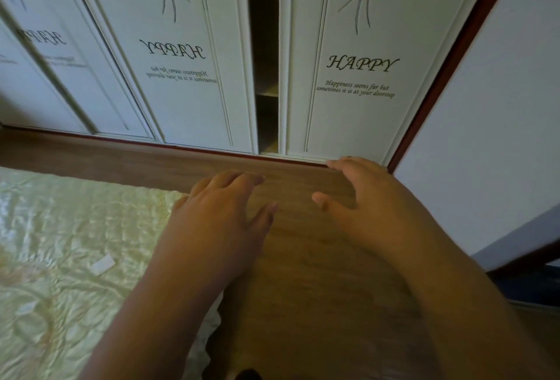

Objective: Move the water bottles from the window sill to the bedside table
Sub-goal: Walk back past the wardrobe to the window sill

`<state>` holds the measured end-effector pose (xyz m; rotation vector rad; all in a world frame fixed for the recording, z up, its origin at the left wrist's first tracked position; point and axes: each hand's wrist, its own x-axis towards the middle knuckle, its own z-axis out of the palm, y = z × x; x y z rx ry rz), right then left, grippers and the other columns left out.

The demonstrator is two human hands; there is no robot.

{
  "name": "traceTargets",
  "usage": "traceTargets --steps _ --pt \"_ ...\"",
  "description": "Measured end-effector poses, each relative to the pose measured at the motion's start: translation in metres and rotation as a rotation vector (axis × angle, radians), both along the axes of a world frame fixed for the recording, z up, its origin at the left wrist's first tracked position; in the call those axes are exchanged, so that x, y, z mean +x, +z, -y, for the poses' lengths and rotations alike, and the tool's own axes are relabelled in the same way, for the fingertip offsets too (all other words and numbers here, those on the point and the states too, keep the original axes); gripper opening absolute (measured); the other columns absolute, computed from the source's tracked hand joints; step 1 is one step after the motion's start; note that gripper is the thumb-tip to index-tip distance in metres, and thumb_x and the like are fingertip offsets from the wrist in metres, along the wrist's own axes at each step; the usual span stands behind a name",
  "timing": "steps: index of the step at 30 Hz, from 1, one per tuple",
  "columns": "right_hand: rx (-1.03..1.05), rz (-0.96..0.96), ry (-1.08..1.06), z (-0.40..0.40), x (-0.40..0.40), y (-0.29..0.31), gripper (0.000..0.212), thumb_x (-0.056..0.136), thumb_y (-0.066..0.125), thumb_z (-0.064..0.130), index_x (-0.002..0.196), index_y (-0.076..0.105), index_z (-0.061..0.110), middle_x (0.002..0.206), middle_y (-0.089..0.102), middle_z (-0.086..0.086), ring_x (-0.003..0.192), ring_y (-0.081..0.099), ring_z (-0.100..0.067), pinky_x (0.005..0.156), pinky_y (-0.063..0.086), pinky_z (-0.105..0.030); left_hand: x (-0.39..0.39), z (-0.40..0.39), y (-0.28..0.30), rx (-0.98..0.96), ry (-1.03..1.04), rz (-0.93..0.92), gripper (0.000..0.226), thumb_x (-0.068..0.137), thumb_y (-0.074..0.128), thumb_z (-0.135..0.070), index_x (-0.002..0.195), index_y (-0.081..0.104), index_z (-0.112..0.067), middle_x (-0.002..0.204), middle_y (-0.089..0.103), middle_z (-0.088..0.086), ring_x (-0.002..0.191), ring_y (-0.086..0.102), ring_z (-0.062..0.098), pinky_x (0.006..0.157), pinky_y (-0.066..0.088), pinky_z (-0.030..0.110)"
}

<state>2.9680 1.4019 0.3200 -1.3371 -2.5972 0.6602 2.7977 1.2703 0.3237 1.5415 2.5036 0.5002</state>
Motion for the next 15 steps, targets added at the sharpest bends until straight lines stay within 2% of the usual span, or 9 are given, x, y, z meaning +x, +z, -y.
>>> traceTargets --steps 6,11,15 --pt "0.0 0.015 -0.001 -0.056 -0.037 -0.006 0.068 0.09 0.05 0.064 0.15 0.032 0.038 0.157 0.032 0.012 0.141 0.035 -0.013 0.114 0.035 -0.045 -0.038 -0.061 -0.012 -0.009 -0.034 0.027 0.051 0.09 0.041 -0.068 0.137 0.041 -0.047 0.143 0.043 -0.022 0.131 0.042 0.011 0.106 0.042 0.045" --pt "0.039 0.031 -0.041 -0.106 -0.074 -0.002 0.068 0.091 0.05 0.063 0.151 0.031 0.037 0.159 0.028 0.012 0.143 0.031 -0.012 0.114 0.029 -0.037 -0.088 -0.124 -0.01 -0.004 -0.095 0.052 0.053 0.09 0.04 -0.066 0.139 0.038 -0.047 0.147 0.04 -0.02 0.136 0.037 0.011 0.11 0.037 0.045" --pt "0.072 0.017 -0.091 -0.146 -0.111 0.007 0.068 0.09 0.051 0.064 0.15 0.032 0.039 0.158 0.029 0.013 0.143 0.032 -0.012 0.116 0.033 -0.043 -0.13 -0.17 -0.005 0.029 -0.136 0.063 0.052 0.089 0.04 -0.066 0.138 0.039 -0.048 0.145 0.041 -0.02 0.136 0.036 0.011 0.11 0.038 0.045"
